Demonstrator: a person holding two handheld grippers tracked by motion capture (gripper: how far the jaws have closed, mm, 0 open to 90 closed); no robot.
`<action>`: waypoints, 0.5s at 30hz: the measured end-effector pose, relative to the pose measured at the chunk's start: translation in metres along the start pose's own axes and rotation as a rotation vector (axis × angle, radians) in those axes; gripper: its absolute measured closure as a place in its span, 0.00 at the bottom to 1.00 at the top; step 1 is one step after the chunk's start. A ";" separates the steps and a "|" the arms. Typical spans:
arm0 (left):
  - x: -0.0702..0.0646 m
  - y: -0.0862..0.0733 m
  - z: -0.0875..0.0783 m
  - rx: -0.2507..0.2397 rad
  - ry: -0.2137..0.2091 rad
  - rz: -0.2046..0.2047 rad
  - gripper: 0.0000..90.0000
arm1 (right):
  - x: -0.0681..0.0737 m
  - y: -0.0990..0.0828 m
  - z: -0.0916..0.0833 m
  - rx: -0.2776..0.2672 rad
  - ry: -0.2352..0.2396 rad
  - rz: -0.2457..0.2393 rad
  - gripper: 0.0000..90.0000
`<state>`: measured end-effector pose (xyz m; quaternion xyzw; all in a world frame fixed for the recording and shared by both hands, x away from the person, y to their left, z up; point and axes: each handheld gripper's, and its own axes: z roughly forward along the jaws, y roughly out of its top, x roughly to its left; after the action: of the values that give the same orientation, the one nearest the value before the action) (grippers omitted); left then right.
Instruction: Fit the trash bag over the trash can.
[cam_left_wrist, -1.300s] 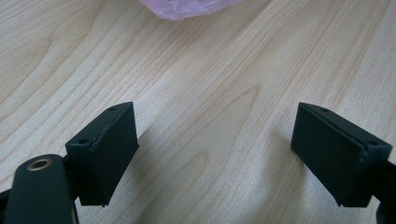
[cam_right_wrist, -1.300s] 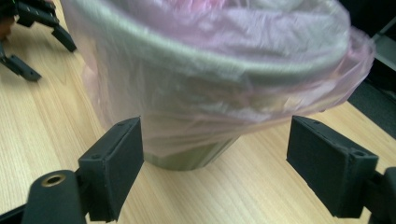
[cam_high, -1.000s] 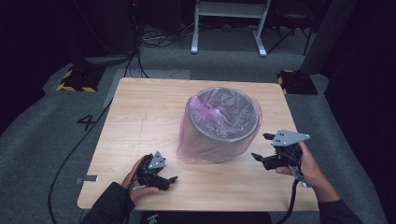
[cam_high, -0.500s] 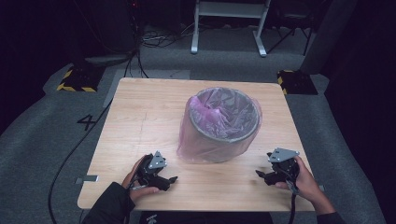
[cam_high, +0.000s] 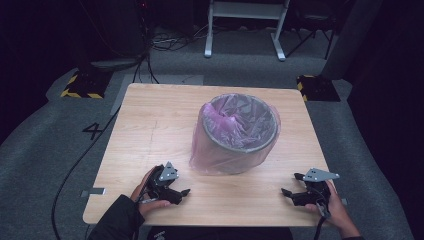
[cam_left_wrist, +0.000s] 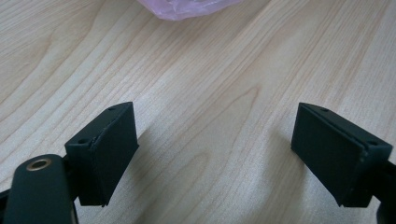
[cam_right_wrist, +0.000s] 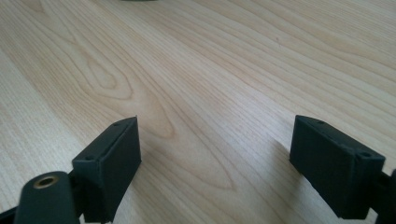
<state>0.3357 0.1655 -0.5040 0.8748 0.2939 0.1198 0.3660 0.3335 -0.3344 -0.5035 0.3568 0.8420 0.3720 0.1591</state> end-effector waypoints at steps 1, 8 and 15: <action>0.000 0.000 0.000 0.000 -0.001 0.001 0.16 | 0.000 0.000 0.000 -0.001 -0.005 0.002 0.18; 0.000 0.000 0.000 0.000 0.000 0.000 0.16 | 0.000 -0.001 0.000 0.001 -0.016 0.008 0.17; 0.000 0.000 0.000 0.000 -0.001 0.001 0.16 | 0.001 0.000 0.000 0.003 -0.019 0.013 0.16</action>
<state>0.3357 0.1659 -0.5040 0.8750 0.2933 0.1198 0.3661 0.3327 -0.3343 -0.5038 0.3659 0.8387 0.3684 0.1642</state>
